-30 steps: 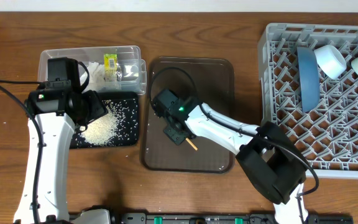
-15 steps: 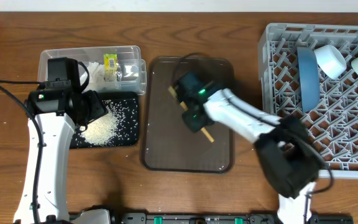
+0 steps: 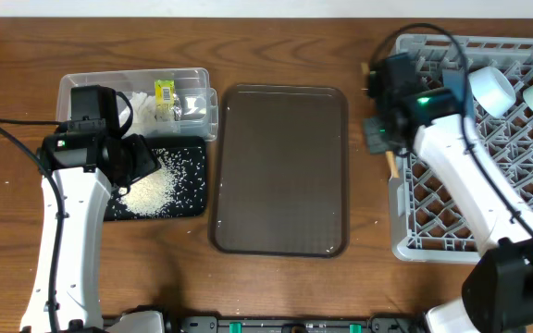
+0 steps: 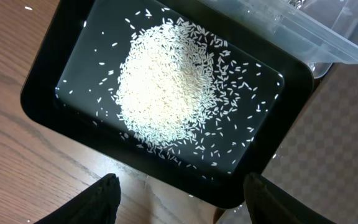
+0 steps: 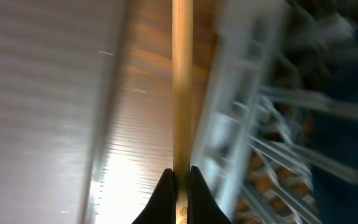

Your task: Sort waste into correct bins and load items into the dishwasher rack

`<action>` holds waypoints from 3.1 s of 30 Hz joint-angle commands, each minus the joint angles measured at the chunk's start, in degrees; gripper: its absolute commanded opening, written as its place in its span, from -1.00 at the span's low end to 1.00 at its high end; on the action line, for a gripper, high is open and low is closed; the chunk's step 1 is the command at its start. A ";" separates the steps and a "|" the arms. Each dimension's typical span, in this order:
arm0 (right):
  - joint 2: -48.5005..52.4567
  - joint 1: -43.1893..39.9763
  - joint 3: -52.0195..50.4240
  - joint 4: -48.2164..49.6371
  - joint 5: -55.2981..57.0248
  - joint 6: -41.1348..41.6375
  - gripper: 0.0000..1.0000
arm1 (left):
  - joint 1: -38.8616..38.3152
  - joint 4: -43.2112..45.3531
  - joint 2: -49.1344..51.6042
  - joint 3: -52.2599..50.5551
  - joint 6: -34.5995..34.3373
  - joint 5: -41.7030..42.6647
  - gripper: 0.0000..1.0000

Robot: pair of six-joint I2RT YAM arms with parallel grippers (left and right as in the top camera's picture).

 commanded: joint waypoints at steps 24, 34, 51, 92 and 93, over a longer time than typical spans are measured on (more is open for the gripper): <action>0.44 -9.18 -2.58 -3.65 -0.31 2.23 -0.77 | 0.22 -0.31 -0.04 -0.02 -0.15 -0.46 0.34; 0.44 -9.14 -2.58 -2.84 -2.05 2.23 -0.51 | 0.17 -0.31 -0.04 -0.02 -0.13 -0.46 0.50; 0.11 -10.25 3.91 7.48 -14.86 1.97 -0.18 | -9.60 1.92 0.11 -0.02 7.91 -0.46 0.74; -49.16 -14.03 -43.71 25.35 -4.13 7.17 0.99 | -9.57 14.10 -38.95 -23.23 10.88 -0.70 0.92; -49.07 -14.03 -43.71 24.61 -4.13 7.17 0.98 | -9.60 14.10 -38.95 -23.23 10.88 -0.70 0.92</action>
